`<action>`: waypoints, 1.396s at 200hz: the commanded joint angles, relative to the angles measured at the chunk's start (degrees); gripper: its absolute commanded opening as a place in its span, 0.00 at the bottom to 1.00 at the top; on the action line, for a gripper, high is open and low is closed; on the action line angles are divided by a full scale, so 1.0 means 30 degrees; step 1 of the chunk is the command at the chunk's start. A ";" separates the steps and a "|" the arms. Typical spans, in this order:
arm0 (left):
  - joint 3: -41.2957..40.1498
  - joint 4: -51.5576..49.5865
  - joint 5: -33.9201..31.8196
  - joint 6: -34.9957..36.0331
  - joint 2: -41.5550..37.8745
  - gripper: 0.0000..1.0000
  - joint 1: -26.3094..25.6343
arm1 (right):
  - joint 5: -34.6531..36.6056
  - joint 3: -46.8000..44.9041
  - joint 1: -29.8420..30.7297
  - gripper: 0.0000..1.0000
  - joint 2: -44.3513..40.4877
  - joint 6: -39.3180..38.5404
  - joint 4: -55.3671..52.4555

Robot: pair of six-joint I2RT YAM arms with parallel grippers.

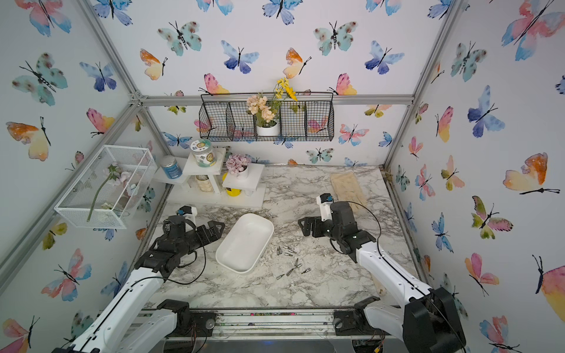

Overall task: Put the bit on the desktop into the storage box
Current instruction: Adjust the storage box at the center of the board.

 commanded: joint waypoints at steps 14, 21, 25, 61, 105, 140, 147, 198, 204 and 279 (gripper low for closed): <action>0.0565 -0.0789 -0.0709 0.0614 0.1566 1.00 -0.1288 | 0.1229 -0.0718 0.1587 0.96 0.0284 0.0129 -0.0498; 0.0569 -0.0703 -0.0593 0.0786 0.1938 0.99 -0.1384 | 0.1269 -0.0852 0.1669 0.96 0.0283 0.0219 -0.0542; 0.0591 -0.0658 -0.0568 0.0901 0.2185 0.98 -0.1415 | 0.1298 -0.0909 0.1720 0.95 0.0305 0.0239 -0.0543; 0.0847 -0.0615 -0.0866 0.1670 0.4334 0.85 -0.1708 | 0.1740 -0.0960 0.1815 0.93 0.0138 -0.0038 -0.0984; 0.0518 0.0105 -0.2111 0.2127 0.5767 0.73 -0.1782 | 0.1829 -0.0986 0.1819 0.91 0.0110 -0.0215 -0.1136; 0.0422 0.0629 -0.2400 0.2336 0.6359 0.60 -0.1784 | 0.1781 -0.0958 0.1825 0.85 0.0397 -0.0128 -0.1235; 0.0422 0.0731 -0.2373 0.2338 0.6513 0.56 -0.1768 | 0.1802 -0.0958 0.1819 0.85 0.0403 -0.0128 -0.1241; 0.0336 0.1072 -0.2160 0.2244 0.6881 0.37 -0.1784 | 0.1880 -0.0843 0.1817 0.79 0.0365 0.0008 -0.1679; 0.0307 0.1073 -0.2198 0.2217 0.6795 0.36 -0.1780 | 0.1766 -0.0771 0.1819 0.77 0.0451 0.0055 -0.1792; -0.0134 0.1278 -0.2179 0.1767 0.6130 0.20 -0.1784 | 0.2267 0.0833 0.4280 0.58 0.3007 0.0669 -0.2796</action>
